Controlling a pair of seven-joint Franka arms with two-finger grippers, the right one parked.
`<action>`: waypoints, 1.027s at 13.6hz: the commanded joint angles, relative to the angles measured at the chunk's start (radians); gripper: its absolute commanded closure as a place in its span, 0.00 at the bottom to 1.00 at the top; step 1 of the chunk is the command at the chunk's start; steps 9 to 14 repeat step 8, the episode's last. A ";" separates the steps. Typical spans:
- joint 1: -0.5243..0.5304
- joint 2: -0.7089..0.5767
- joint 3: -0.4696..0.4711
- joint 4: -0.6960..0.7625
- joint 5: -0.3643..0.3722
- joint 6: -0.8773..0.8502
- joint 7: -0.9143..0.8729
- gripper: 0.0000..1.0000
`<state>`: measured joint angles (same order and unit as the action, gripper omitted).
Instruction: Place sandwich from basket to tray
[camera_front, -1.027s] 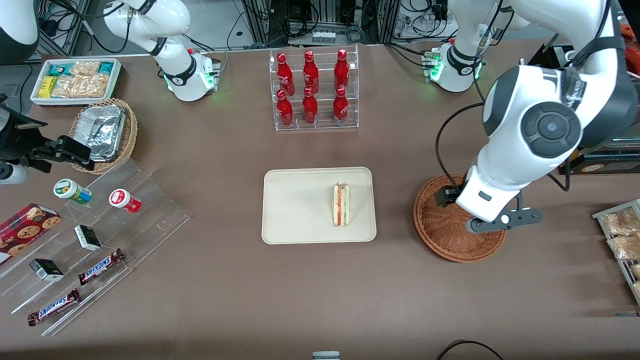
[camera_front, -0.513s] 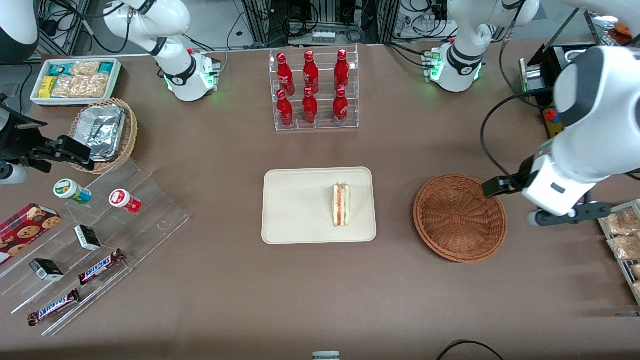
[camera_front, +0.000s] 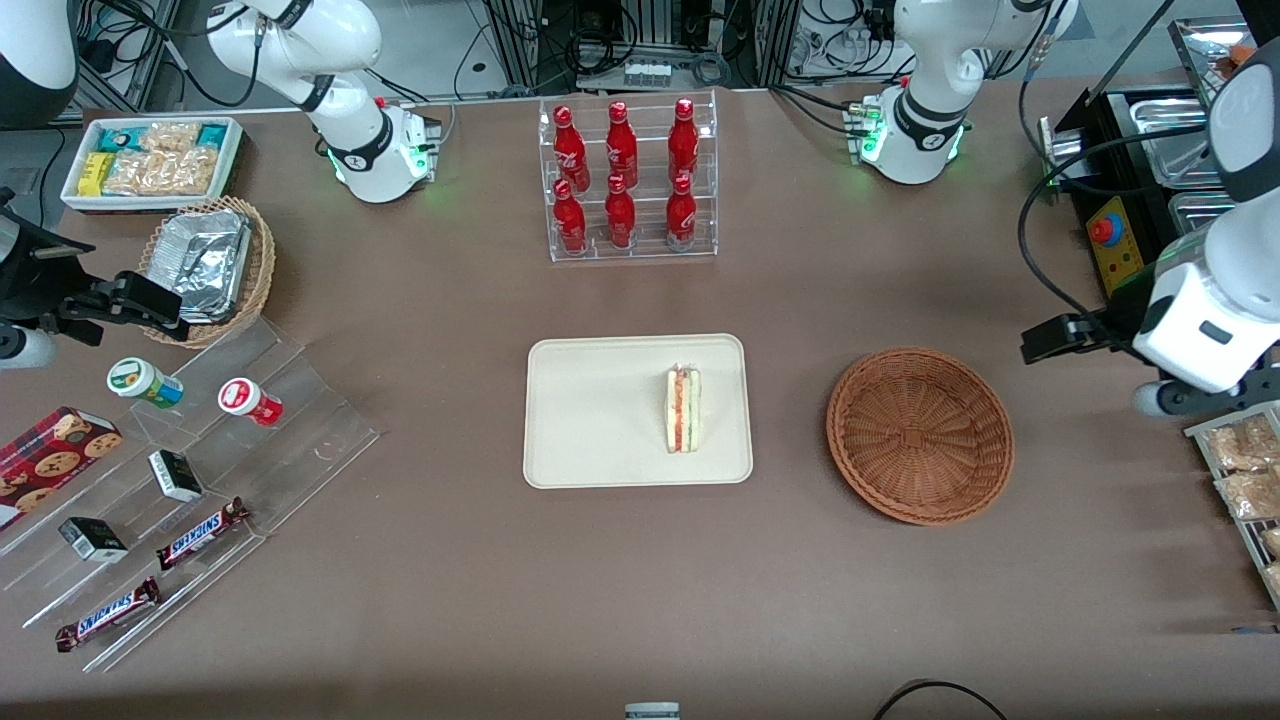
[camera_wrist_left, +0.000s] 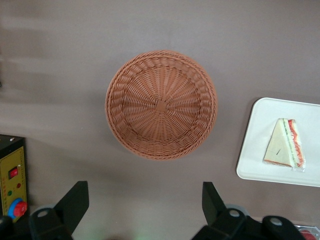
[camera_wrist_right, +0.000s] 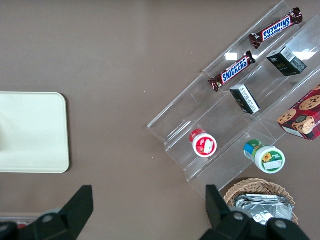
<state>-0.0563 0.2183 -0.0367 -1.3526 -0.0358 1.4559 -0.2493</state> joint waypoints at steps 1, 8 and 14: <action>0.055 -0.094 -0.044 -0.115 -0.001 0.004 0.013 0.00; 0.116 -0.229 -0.108 -0.290 0.004 0.031 0.016 0.00; 0.116 -0.229 -0.108 -0.290 0.004 0.031 0.016 0.00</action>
